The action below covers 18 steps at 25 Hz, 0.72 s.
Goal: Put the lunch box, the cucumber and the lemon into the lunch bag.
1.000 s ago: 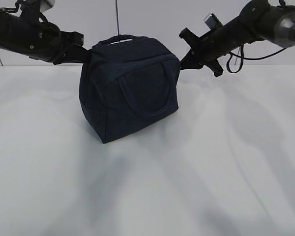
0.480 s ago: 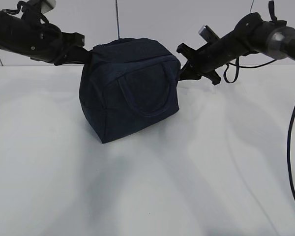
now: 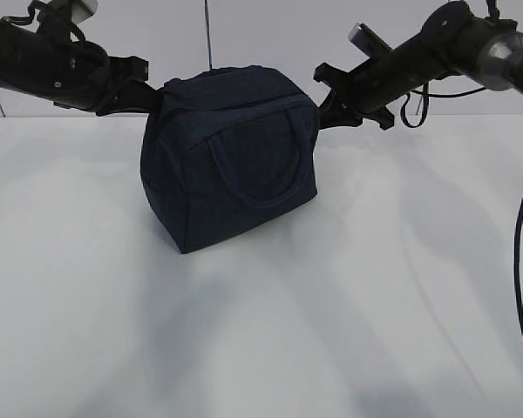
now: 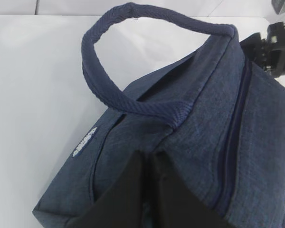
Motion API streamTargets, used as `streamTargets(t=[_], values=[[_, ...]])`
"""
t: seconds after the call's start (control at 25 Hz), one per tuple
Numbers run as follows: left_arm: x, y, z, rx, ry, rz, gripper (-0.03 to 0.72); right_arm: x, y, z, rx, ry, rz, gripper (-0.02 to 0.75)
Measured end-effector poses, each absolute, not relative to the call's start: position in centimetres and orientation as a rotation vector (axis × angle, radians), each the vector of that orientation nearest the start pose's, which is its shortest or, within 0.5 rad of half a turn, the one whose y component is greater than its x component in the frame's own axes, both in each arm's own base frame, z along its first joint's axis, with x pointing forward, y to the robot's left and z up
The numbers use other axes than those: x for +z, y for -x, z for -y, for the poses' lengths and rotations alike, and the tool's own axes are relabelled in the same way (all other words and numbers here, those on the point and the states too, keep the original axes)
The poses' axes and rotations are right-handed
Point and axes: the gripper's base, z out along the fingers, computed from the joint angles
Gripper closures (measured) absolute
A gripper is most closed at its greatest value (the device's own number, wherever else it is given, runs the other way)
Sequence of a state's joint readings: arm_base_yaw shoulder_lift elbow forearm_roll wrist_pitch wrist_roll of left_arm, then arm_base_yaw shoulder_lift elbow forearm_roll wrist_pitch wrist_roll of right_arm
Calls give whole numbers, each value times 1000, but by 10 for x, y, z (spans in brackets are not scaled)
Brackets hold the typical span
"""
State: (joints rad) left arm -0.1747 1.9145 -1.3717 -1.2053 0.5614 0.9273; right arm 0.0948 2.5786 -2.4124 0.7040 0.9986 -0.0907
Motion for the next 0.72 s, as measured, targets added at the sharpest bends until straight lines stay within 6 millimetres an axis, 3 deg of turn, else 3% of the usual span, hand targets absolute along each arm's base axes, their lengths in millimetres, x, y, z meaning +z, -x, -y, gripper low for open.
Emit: streamTargets(t=[0.28, 0.52, 0.72], values=[[236, -413, 119, -795, -237, -2247, 698, 188, -539, -104, 928, 46, -2602, 343], [236, -413, 120, -808, -245, -2251, 697, 205, -535, -102, 895, 208, -2598, 309], [236, -410, 122, -833, -275, -2262, 692, 254, -537, -100, 807, 323, -2430, 305]])
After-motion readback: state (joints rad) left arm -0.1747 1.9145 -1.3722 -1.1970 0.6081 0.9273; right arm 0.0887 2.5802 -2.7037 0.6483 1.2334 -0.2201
